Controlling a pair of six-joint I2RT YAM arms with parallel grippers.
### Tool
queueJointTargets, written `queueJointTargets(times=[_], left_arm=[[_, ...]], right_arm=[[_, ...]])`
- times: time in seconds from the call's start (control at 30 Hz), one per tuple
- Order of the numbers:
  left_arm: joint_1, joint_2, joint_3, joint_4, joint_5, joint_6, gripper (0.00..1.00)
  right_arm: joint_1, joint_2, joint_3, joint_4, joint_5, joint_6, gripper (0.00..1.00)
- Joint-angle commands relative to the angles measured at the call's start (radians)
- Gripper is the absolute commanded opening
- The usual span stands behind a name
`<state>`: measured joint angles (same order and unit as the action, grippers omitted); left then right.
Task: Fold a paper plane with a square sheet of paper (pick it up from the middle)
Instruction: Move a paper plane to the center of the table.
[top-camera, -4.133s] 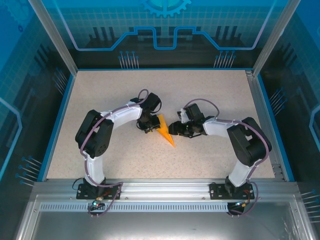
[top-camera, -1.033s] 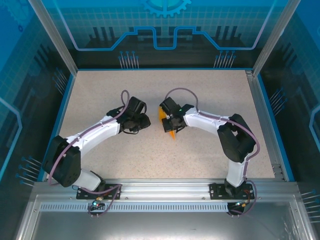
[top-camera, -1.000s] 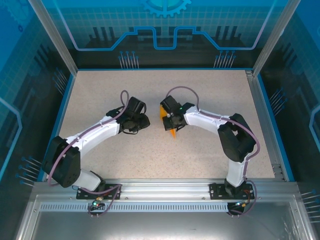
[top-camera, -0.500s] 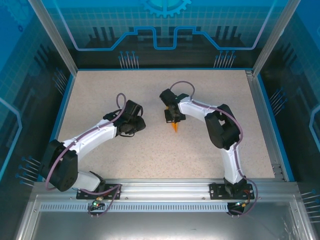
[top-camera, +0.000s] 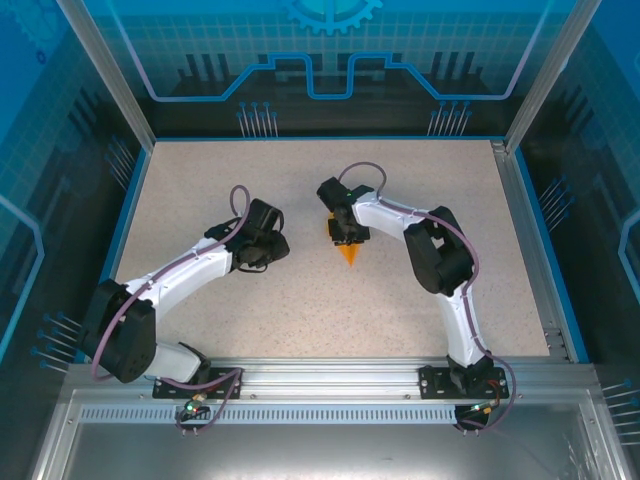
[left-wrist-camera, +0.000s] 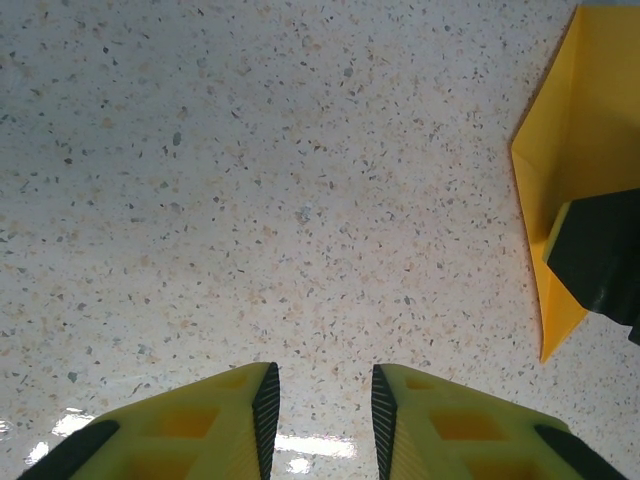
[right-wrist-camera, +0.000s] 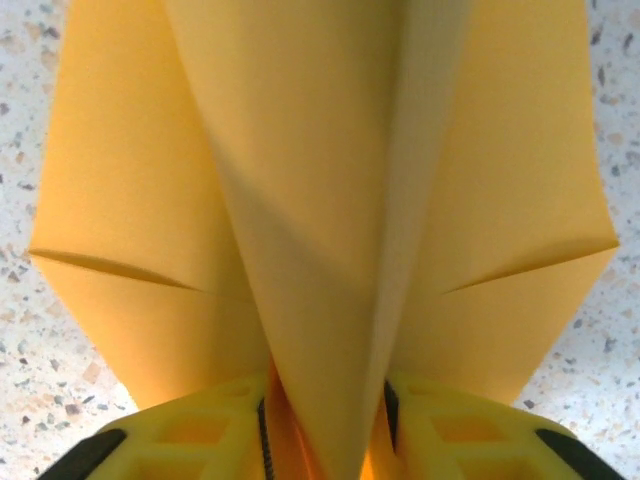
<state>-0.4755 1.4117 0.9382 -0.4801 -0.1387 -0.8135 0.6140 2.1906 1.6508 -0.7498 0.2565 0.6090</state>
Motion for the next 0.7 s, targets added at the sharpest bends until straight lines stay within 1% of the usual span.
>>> queueJointTargets(times=[0.0,0.17,0.33,0.4,0.5,0.67], left_arm=[[0.008,-0.005,-0.010,0.004,-0.015,0.004,0.33],[0.009,-0.007,-0.012,0.010,-0.013,0.004,0.34],[0.008,-0.007,-0.010,0.006,-0.017,0.008,0.34],[0.009,-0.007,-0.006,0.007,-0.017,0.013,0.34],[0.008,-0.019,-0.008,0.037,0.011,0.048,0.35],[0.008,-0.052,-0.010,0.054,-0.001,0.090,0.38]], right_arm=[[-0.003,0.074,0.006,-0.038,-0.015,0.024,0.37],[-0.004,0.099,-0.002,-0.033,-0.032,0.039,0.37],[-0.006,0.046,0.004,-0.038,-0.023,0.035,0.38],[-0.009,0.004,0.009,-0.038,-0.017,0.029,0.41],[-0.015,-0.049,0.027,-0.047,-0.025,0.017,0.42],[-0.019,-0.119,0.043,-0.070,-0.027,0.002,0.49]])
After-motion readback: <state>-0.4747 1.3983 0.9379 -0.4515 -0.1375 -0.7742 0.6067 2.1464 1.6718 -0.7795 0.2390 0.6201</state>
